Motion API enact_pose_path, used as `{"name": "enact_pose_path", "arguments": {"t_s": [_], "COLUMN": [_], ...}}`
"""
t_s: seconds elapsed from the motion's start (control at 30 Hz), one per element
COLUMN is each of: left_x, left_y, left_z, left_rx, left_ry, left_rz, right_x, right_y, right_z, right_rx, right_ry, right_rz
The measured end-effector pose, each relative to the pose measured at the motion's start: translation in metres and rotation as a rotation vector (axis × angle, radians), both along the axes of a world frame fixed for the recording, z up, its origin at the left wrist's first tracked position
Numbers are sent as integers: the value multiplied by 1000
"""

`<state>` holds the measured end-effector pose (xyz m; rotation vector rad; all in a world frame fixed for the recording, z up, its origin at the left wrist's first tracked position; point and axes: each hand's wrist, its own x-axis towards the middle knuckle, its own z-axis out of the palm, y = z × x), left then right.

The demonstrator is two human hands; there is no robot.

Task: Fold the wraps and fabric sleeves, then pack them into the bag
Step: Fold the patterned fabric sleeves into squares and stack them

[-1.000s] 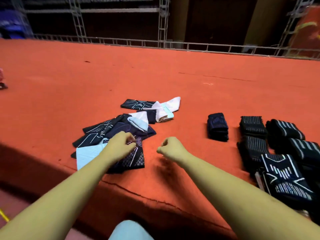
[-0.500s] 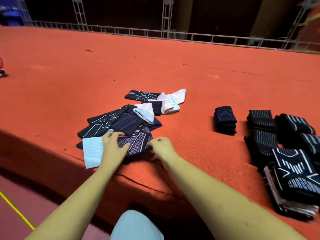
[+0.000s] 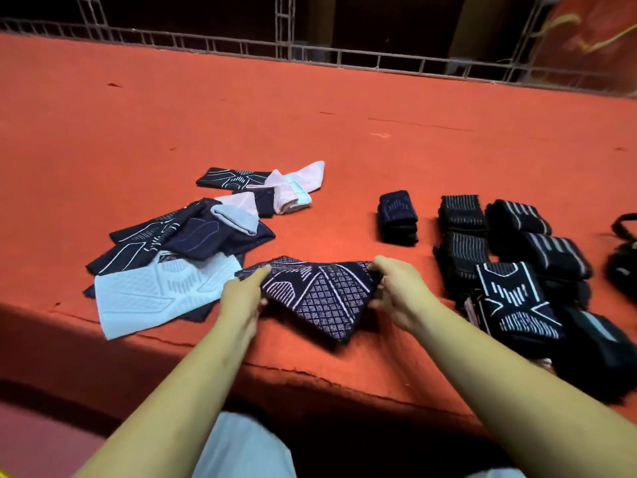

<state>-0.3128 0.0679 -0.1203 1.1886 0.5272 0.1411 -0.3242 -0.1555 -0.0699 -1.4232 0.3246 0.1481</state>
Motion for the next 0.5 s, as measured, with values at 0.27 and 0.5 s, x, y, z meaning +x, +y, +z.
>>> {"name": "enact_pose_path", "arguments": {"t_s": [0.27,0.5], "left_x": [-49,-68], "left_y": [-34,-35], "left_z": [3,-10], "left_rx": [192,743], "left_ry": [-49,-109], "left_rz": [-183,-292], "right_x": [-6,-24], "right_y": [-43,-40], "right_z": [-34,-47], "right_rx": [-460,-763], "right_ry": [-56,-112], "right_rz": [-234,-4]}}
